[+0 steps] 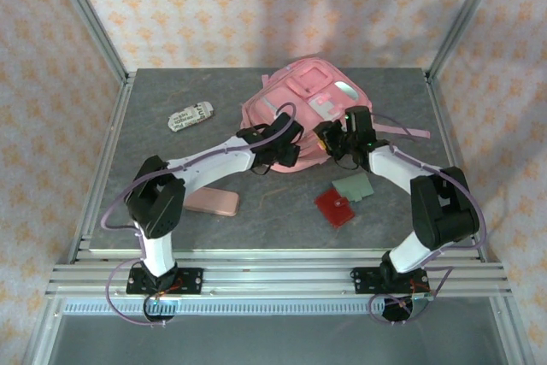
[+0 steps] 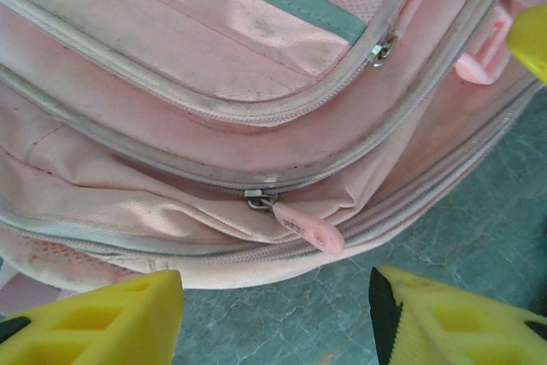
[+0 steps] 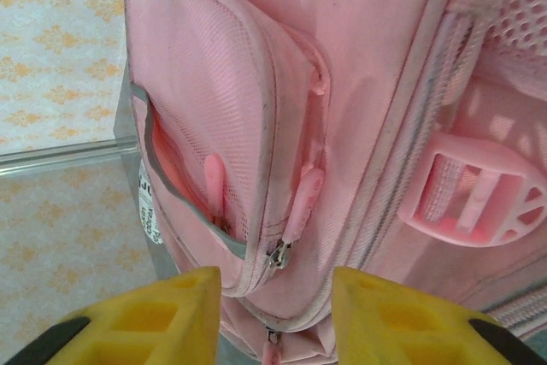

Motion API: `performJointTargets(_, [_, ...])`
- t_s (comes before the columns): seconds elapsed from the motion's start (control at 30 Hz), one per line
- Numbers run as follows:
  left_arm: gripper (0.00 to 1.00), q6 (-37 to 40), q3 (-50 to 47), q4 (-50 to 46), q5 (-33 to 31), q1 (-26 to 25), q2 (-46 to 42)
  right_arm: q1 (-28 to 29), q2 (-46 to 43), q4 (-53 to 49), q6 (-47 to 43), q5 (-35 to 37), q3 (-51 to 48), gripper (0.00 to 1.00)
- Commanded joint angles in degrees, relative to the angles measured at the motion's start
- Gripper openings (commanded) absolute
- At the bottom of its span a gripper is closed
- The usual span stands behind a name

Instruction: Pack books, pencil case, and school supplies into a backpack

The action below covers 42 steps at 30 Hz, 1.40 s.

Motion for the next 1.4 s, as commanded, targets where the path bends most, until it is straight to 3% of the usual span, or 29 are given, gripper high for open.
performJointTargets(0.0, [0.61,-1.4,3.6,-2.7,-3.5,-0.4,2.9,0.5,0.6,1.8,0.6,0.2,-0.7,0.38])
performJointTargets(0.5, [0.62,-4.6,10.4,-5.4,-12.6,-2.6,11.4,0.9,1.4,3.7,1.2,-0.1,-1.3,0.36])
performJointTargets(0.67, [0.5,-4.4,10.7,-5.9,-15.8,-2.7,13.0,0.8,1.3,4.1,1.3,-0.4,-1.8,0.35])
performJointTargets(0.8, [0.32,-3.8,10.9,-6.1,-16.6,-2.5,13.5,0.9,0.9,4.9,1.6,-0.3,-2.3,0.35])
performJointTargets(0.87, [0.3,-3.6,11.0,-6.3,-16.6,-2.3,13.8,0.9,0.9,4.9,1.6,-0.3,-2.3,0.35])
performJointTargets(0.93, [0.15,-3.4,10.8,-6.3,-16.0,-2.0,14.1,0.8,0.8,5.0,1.7,-0.3,-2.4,0.35])
performJointTargets(1.03, [0.0,-3.1,10.2,-5.9,-15.2,-1.6,13.6,0.9,0.8,5.1,1.7,-0.2,-2.6,0.35])
performJointTargets(1.37, [0.0,-0.4,7.8,-4.0,-9.5,-1.5,7.2,2.2,1.0,0.6,-1.3,-4.2,-1.4,0.43])
